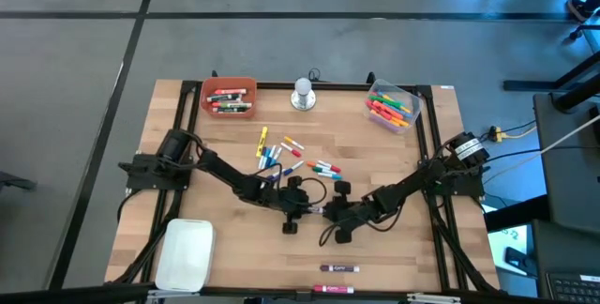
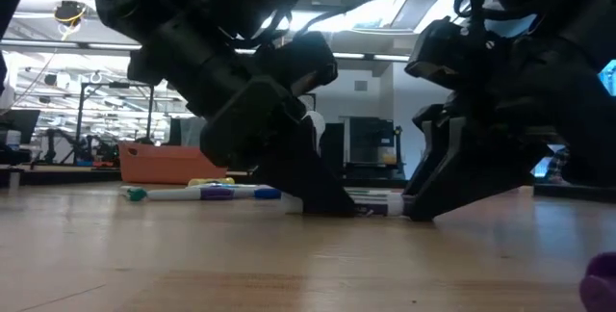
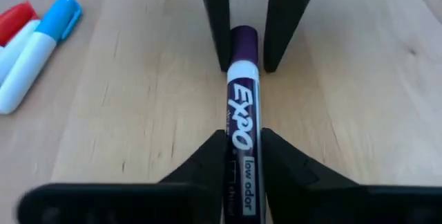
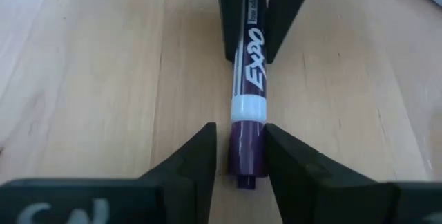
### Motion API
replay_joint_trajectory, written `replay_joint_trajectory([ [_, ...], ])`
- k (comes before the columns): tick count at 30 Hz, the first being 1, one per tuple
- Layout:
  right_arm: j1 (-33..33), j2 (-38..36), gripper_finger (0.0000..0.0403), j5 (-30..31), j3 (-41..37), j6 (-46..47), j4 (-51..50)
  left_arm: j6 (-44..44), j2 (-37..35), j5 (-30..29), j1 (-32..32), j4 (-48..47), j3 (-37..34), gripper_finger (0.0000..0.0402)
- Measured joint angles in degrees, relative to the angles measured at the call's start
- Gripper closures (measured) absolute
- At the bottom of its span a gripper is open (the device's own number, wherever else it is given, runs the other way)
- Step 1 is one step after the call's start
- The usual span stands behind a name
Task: Pick & Place Markers
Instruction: Put the purple marker pen into the orange bin
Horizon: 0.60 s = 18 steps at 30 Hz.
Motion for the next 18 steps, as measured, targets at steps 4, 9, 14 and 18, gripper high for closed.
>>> replay_joint_trajectory([
  [4,0.0,-0.02,0.0269,0.07,0.02,1.02,-0.2,-0.71,-0.37,-0.37,0.59,-2.23,0.15,0.0341],
  [9,0.77,-1.26,0.0248,1.52,-0.01,4.45,-1.21,0.74,-3.78,-1.11,1.5,-7.32,-0.09,0.0341],
  [14,4.87,-7.95,0.022,11.71,0.17,4.9,-2.73,1.22,-15.35,-4.31,2.73,-24.56,-0.02,0.0341],
  [18,8.1,-12.18,0.0207,23.44,0.04,5.56,-8.28,2.98,-26.26,-13.36,5.21,-44.33,-0.07,0.0341],
])
